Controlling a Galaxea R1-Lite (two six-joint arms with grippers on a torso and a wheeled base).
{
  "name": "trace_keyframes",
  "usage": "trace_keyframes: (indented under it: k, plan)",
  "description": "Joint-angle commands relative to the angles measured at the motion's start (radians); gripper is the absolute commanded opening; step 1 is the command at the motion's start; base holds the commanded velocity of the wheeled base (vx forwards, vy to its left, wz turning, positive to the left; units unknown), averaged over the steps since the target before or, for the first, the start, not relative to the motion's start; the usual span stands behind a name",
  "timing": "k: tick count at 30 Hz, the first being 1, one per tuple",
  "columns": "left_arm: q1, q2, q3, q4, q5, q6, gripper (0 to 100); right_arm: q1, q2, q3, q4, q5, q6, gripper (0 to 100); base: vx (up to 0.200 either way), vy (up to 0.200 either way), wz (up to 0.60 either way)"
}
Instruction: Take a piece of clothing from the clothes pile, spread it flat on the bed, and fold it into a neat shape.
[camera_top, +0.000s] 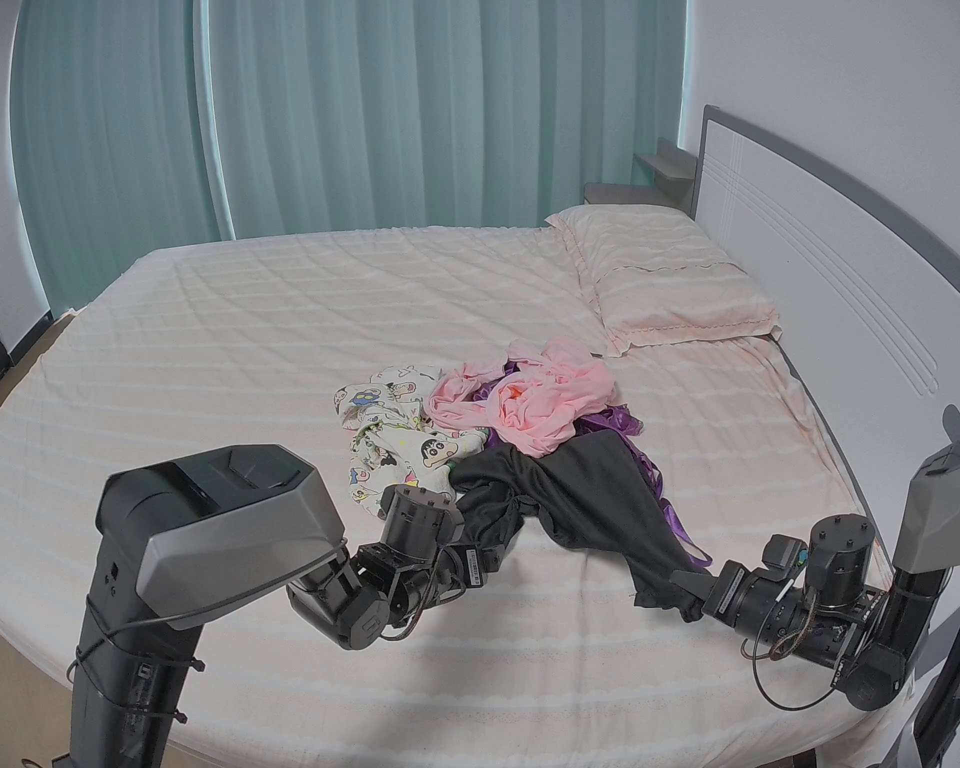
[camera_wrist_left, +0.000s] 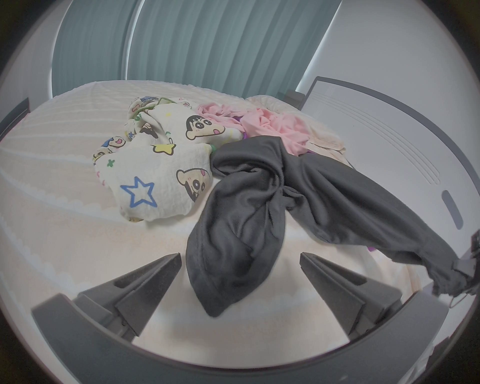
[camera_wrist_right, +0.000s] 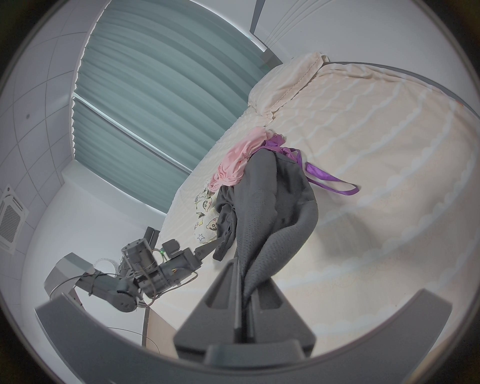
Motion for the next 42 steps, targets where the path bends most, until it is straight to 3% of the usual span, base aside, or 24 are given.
trace_keyframes:
  k: [1,11,12,18,23,30,34,38,42]
  plan:
    - [0.011,0.067,-0.053,0.000,0.006,-0.005,100,0.010,-0.001,0.002,-0.015,-0.001,0.000,0,0.000,0.000,0.00]
    - [0.009,0.101,-0.138,0.003,0.011,-0.005,100,0.033,0.006,0.000,-0.015,-0.002,0.002,0,0.000,0.000,0.00]
    - [0.009,0.101,-0.142,0.006,0.009,-0.005,0,0.034,0.005,0.000,-0.015,-0.002,0.002,0,0.000,0.000,0.00]
    - [0.015,0.101,-0.142,0.034,0.029,-0.023,0,0.033,0.005,0.003,-0.015,-0.002,0.002,0,0.000,0.000,0.00]
    - [0.017,0.090,-0.112,0.035,0.034,-0.123,0,0.036,0.005,0.003,-0.013,-0.002,0.003,0,0.000,0.000,0.00]
    - [-0.006,-0.200,0.155,0.012,0.034,-0.239,0,0.037,-0.020,-0.006,-0.015,-0.001,0.005,0,0.000,0.000,0.00]
    - [-0.089,-0.447,0.290,0.008,0.034,-0.302,0,0.096,-0.076,-0.025,-0.015,0.001,-0.002,0,0.000,0.000,0.00]
    - [-0.157,-0.634,0.303,0.017,0.068,-0.298,0,0.163,-0.175,-0.097,-0.013,-0.001,-0.028,0,0.000,0.000,0.00]
    - [-0.189,-0.721,0.257,0.046,0.102,-0.267,0,0.176,-0.262,-0.198,-0.013,0.003,-0.090,0,0.000,0.000,0.00]
